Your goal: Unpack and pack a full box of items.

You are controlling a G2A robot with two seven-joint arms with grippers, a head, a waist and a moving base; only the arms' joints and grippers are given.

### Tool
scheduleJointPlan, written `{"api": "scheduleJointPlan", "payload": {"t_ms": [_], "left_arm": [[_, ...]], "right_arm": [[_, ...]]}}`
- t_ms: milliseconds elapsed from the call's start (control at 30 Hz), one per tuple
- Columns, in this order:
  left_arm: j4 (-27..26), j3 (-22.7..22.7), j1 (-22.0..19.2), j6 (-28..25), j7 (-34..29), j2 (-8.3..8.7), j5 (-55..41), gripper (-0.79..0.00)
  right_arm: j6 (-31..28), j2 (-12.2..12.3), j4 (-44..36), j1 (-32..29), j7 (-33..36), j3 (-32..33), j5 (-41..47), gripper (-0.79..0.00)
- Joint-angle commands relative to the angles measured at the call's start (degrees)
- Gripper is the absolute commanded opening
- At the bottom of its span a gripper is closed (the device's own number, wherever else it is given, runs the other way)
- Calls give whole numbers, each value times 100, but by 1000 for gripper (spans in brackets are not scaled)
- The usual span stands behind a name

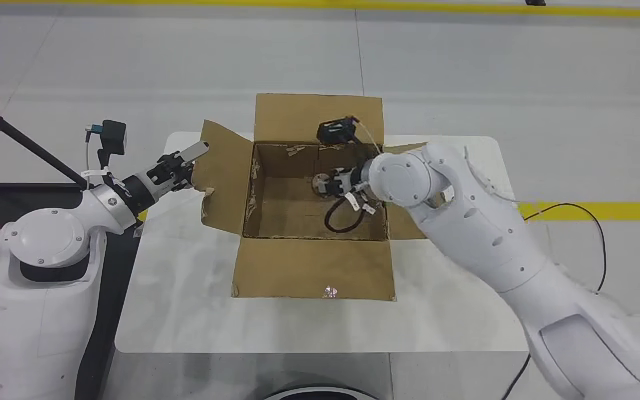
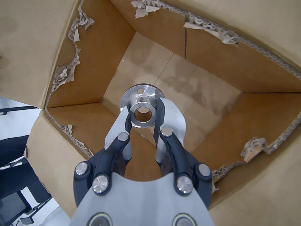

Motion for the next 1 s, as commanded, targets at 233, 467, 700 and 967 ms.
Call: {"api": "scheduleJointPlan", "payload": {"t_ms": [233,467,700,967], "left_arm": [[0,0,0,0,0,0,0,0],[0,0,0,0,0,0,0,0],[0,0,0,0,0,0,0,0],[0,0,0,0,0,0,0,0]], "right_arm": [[-109,-567,703,377,134,-859,-358,-785],[-142,-1247,1707,691,232,-1469,-466,-785],[-452,-1894,2807,889,344,-1847,-597,-785],[-753,-2500,3858,951,361,-2016,-702,-785]]}}
